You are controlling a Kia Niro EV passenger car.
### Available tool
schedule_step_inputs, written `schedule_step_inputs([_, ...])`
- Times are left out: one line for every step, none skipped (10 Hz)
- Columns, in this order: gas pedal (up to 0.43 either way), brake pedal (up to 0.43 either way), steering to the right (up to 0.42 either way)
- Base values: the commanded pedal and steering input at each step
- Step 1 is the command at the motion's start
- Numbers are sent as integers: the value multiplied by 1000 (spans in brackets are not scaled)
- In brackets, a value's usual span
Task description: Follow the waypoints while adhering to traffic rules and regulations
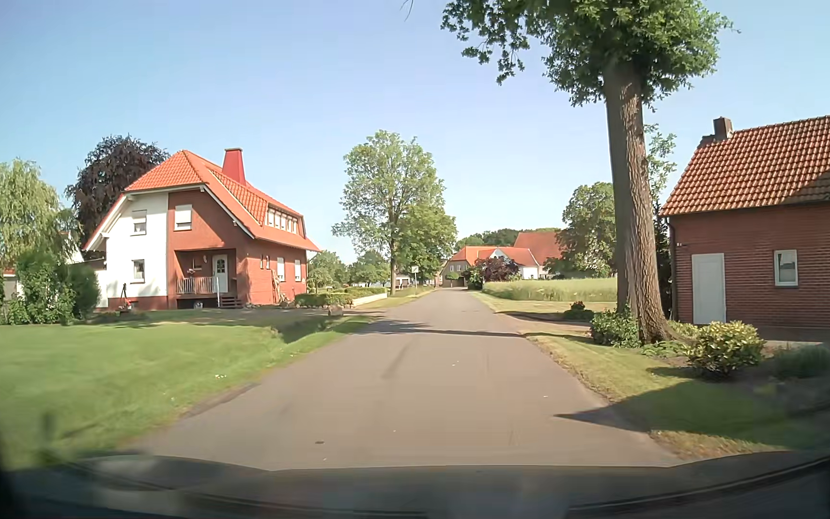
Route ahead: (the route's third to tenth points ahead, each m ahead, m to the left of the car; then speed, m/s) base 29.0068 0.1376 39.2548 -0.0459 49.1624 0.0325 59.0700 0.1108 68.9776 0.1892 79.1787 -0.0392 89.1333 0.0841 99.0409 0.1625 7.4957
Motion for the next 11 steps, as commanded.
schedule_step_inputs([150, 6, 3])
schedule_step_inputs([169, 6, 6])
schedule_step_inputs([169, 6, 7])
schedule_step_inputs([177, 6, 7])
schedule_step_inputs([177, 6, 6])
schedule_step_inputs([177, 6, 5])
schedule_step_inputs([177, 6, 5])
schedule_step_inputs([177, 6, 5])
schedule_step_inputs([177, 6, 5])
schedule_step_inputs([177, 6, 5])
schedule_step_inputs([177, 6, 5])
